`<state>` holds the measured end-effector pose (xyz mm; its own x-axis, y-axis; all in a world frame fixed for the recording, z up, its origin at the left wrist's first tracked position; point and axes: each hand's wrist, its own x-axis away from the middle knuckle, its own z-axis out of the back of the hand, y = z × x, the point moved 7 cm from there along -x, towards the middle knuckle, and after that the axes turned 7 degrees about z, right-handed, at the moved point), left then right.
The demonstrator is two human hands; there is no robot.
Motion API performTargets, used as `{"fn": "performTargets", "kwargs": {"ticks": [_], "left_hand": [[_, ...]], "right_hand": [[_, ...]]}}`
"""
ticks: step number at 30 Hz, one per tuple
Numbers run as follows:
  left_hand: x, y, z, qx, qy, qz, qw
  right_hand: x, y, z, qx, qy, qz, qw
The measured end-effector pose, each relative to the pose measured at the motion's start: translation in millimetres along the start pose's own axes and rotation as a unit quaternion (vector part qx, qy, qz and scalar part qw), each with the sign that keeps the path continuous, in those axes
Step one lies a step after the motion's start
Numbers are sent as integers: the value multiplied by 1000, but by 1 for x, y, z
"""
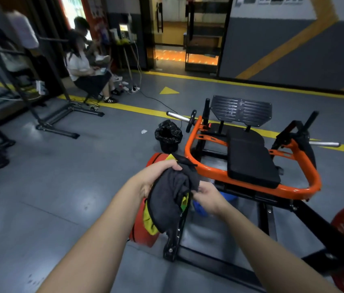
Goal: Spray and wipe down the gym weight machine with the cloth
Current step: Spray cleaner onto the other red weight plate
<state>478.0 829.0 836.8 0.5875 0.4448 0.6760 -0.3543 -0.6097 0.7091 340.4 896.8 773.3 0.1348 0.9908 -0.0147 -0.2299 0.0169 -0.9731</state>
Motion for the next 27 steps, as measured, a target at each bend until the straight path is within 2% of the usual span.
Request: {"fn": "performTargets", "kwargs": {"ticks": [2, 7, 9, 11, 13, 14, 16, 17, 18, 20, 23, 27], "left_hand": [[3, -1, -11, 0, 12, -13, 1000], [8, -14, -51, 62, 2, -34, 998], [4, -19, -66, 71, -3, -30, 997], [0, -25, -76, 70, 1, -29, 997], [-3, -30, -78, 46, 11, -19, 999], [-1, -32, -79, 27, 21, -10, 999], [1, -38, -77, -10, 37, 10, 999], [2, -39, -74, -20, 45, 14, 999], [4, -40, -71, -20, 54, 12, 998], [3, -37, -58, 0, 71, -5, 997], [-4, -37, -27, 61, 141, -20, 988], [-23, -42, 17, 128, 289, -27, 948]], "right_hand": [[6, -6, 14, -3, -11, 20, 1000], [22, -4, 12, 57, -86, -10, 995], [28, -11, 11, 42, -41, 5, 998], [33, 3, 10, -108, 31, -41, 993], [44, -9, 3, -171, 48, -58, 982], [51, -7, 5, -167, 72, -63, 981], [58, 2, 18, -62, 131, -79, 986], [65, 9, 29, 32, 160, -57, 985], [66, 21, 36, 92, 161, -66, 980], [73, 42, 49, 173, 186, -130, 958], [79, 66, 68, 140, 235, -203, 940], [70, 77, 66, 113, 211, -235, 942]]}}
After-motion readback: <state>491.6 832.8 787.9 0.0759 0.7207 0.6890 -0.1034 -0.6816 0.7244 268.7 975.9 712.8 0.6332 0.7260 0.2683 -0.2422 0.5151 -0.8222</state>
